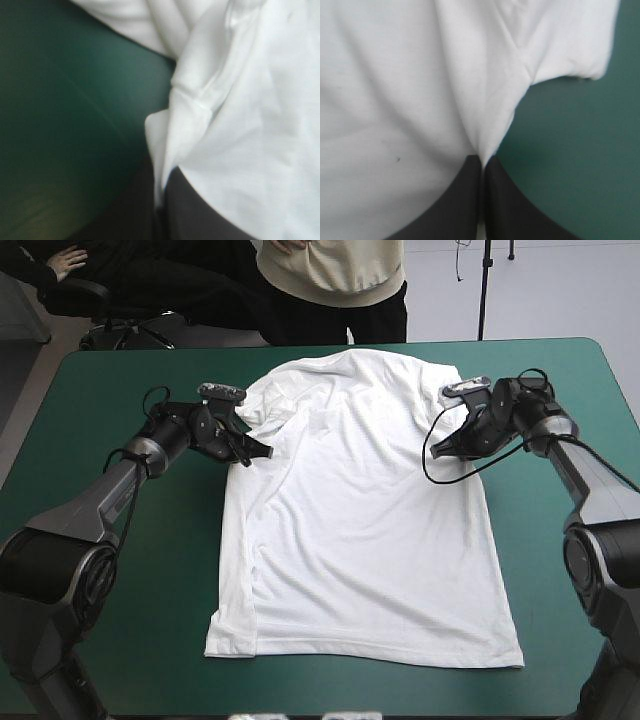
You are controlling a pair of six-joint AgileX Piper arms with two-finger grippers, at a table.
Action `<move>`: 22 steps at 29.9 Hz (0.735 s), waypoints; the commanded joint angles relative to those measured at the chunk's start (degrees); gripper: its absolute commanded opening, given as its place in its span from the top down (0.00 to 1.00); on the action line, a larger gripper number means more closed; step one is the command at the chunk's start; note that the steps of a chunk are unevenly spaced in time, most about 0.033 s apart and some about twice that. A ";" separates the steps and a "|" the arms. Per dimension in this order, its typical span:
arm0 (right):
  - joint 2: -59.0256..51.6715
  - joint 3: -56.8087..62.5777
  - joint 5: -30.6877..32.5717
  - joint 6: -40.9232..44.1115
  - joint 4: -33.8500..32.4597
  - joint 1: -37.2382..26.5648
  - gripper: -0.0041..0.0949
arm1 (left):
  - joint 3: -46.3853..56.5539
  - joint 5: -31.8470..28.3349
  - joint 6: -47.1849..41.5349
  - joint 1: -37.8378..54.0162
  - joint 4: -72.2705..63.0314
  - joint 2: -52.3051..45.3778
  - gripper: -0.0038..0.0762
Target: Fold the cloth
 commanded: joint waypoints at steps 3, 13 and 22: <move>-12.01 -1.50 -3.00 -0.82 0.69 -0.47 0.98 | -5.70 -0.17 -0.56 -0.22 2.92 -7.72 0.97; -28.50 -1.50 -6.51 -1.88 -0.02 -0.54 0.98 | -8.16 1.39 -0.59 -0.22 4.67 -19.40 0.97; -43.86 -1.50 -7.69 -3.80 -0.02 -0.54 0.98 | -8.16 -2.56 -0.59 -0.22 4.67 -35.01 0.97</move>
